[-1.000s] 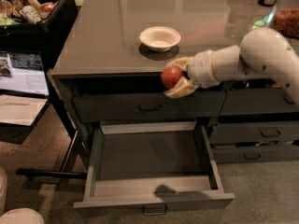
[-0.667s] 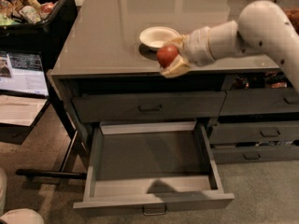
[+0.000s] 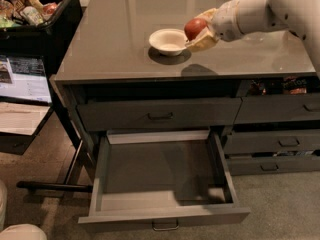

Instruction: Pick apple from middle drawer and place on counter

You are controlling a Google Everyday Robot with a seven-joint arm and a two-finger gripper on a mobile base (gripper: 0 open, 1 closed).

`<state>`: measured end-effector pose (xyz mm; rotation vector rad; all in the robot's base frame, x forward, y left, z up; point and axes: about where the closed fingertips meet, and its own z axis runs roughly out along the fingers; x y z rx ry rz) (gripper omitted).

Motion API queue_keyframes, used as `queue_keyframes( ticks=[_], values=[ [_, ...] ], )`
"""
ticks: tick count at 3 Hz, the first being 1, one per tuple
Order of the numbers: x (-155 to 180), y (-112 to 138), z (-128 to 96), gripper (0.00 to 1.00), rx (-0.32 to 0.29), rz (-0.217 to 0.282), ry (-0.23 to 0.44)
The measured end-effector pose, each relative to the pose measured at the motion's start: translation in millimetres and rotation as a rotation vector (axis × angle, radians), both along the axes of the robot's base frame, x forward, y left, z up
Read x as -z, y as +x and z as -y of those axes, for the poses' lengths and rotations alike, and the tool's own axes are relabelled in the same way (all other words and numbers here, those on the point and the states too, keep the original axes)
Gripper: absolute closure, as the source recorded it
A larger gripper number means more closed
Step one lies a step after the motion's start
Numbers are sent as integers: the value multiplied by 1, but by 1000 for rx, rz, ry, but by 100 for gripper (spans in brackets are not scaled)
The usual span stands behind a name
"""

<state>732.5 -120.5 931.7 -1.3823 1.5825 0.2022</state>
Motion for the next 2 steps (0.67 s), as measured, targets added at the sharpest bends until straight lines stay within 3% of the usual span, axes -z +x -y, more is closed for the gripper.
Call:
queue_keyframes(
  ticks=[1,2],
  values=[
    [-3,20,35,100,105,-25,34],
    [9,32,59,100,170,-44,106]
  ],
)
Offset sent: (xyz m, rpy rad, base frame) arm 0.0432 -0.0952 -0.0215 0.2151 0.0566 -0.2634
